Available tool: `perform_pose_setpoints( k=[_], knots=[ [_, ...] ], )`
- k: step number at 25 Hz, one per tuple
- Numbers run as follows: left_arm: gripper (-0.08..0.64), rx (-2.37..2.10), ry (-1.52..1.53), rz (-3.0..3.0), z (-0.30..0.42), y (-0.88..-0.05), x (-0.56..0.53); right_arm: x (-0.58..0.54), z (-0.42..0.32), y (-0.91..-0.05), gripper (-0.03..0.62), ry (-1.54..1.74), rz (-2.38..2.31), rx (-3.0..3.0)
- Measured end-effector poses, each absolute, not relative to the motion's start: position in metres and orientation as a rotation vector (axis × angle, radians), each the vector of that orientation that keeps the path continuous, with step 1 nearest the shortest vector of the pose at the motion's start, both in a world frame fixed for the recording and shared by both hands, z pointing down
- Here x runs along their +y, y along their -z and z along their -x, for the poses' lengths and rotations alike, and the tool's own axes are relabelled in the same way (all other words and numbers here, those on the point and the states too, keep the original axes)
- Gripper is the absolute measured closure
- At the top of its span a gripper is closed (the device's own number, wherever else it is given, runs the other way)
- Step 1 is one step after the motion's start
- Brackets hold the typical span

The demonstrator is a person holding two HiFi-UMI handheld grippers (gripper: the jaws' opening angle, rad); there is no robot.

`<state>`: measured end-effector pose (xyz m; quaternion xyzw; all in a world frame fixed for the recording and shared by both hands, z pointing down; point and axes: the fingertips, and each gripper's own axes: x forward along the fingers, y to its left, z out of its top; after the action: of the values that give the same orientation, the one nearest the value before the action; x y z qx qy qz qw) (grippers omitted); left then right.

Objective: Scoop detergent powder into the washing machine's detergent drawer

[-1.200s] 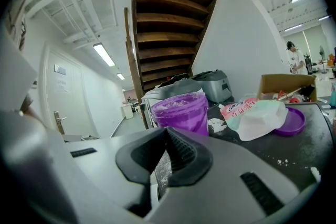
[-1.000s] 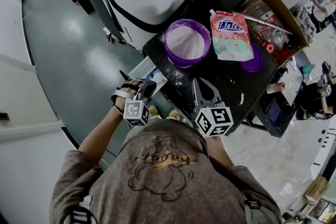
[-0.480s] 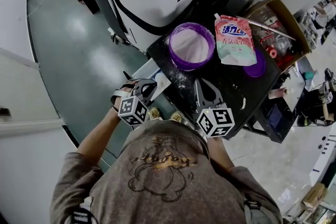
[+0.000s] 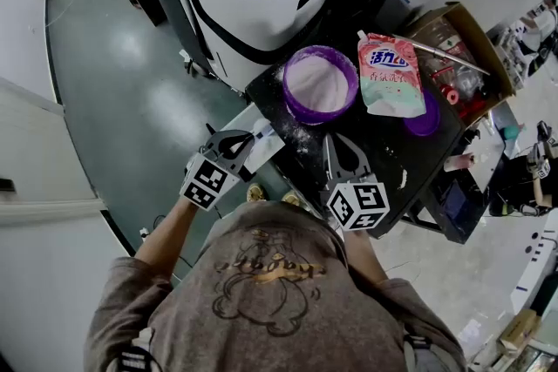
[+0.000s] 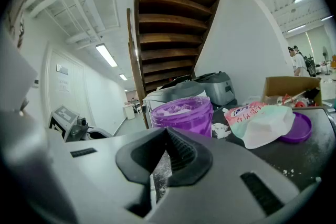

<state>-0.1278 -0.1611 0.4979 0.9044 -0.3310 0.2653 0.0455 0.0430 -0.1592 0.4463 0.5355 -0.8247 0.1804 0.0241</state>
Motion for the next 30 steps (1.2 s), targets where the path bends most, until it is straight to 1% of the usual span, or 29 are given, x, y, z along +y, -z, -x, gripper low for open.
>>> perform_pose_setpoints(
  k=[5, 16, 30],
  knots=[
    [0.537, -1.099, -0.612, -2.682, 0.134, -0.48, -0.166, -0.161, -0.044, -0.444, 0.591, -0.549, -1.662, -2.548],
    [0.537, -1.264, -0.372, -2.605, 0.145, -0.451, -0.177, -0.164, -0.043, -0.445, 0.591, -0.521, -1.664, -2.536],
    [0.537, -1.414, -0.211, -2.557, 0.165, -0.421, -0.188, -0.162, -0.051, -0.443, 0.591, -0.508, -1.698, -2.524]
  ],
)
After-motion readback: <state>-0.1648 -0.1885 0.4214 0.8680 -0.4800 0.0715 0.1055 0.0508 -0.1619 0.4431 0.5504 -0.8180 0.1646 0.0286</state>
